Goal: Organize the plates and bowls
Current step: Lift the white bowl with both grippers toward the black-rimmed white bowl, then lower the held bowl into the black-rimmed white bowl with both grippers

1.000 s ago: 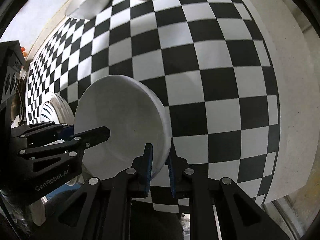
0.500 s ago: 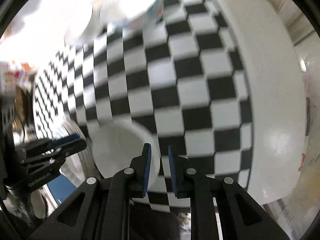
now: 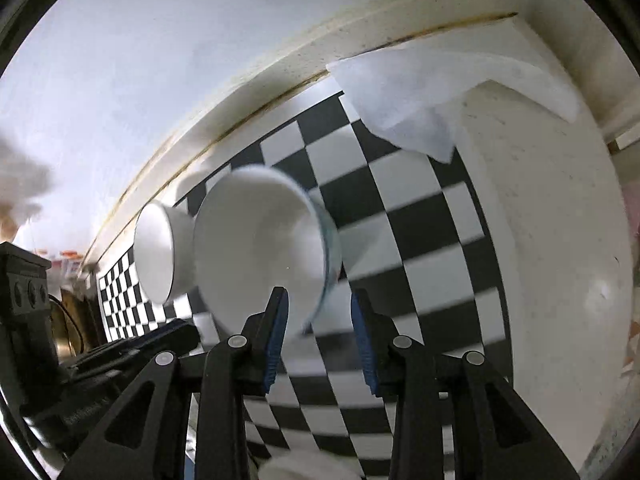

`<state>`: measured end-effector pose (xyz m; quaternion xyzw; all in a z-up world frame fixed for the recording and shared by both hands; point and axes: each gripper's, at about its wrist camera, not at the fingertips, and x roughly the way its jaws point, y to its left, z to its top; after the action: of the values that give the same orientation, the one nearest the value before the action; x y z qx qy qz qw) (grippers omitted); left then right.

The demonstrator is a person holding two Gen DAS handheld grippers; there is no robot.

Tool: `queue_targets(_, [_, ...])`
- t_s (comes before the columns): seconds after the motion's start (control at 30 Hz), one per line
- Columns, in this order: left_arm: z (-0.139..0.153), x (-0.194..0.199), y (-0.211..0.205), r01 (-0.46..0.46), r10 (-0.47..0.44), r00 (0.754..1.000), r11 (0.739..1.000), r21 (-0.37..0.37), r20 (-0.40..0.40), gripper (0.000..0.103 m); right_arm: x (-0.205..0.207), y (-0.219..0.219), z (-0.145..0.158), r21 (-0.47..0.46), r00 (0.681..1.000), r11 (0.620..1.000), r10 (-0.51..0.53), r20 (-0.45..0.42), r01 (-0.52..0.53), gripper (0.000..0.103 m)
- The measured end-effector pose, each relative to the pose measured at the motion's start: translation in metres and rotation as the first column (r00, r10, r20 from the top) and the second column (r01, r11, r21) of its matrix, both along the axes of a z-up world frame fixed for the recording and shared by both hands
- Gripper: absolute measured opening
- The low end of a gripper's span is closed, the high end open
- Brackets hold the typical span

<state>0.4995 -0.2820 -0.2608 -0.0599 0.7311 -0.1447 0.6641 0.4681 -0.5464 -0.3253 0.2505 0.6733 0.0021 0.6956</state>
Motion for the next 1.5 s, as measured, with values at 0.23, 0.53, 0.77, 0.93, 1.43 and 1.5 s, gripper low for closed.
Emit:
queue_targets(0.23, [-0.017,0.004,-0.017,0.070,-0.071,0.997,0.994,0.080,0.012,0.023,0.018,0.002,-0.032,-0.008,0.999,1.000,0.012,-0.041,-0.012,0.033])
queue_targets(0.53, [-0.010,-0.002,-0.020,0.096,-0.104,0.991,0.990,0.099,0.082,0.022,0.022,0.026,-0.040,-0.062,0.998,0.996,0.059,-0.032,-0.061,0.014])
queue_targets(0.77, [0.019,-0.021,-0.027,0.110,-0.124,0.980,0.989,0.099,0.155,0.022,0.006,0.030,-0.019,-0.071,0.998,0.995,0.069,0.008,-0.068,0.014])
queue_targets(0.93, [0.046,-0.038,-0.023,0.128,-0.142,0.971,0.988,0.083,0.192,0.022,-0.011,0.033,0.008,-0.080,0.996,0.995,0.069,0.050,-0.065,0.014])
queue_targets(1.43, [0.110,-0.135,-0.007,0.180,-0.185,0.938,0.983,0.042,0.292,0.022,-0.116,0.046,0.094,-0.107,0.986,0.993,0.059,0.155,-0.043,0.014])
queue_targets(1.5, [0.114,-0.150,-0.004,0.188,-0.192,0.935,0.981,0.042,0.298,0.022,-0.132,0.049,0.101,-0.106,0.985,0.994,0.058,0.162,-0.041,0.014])
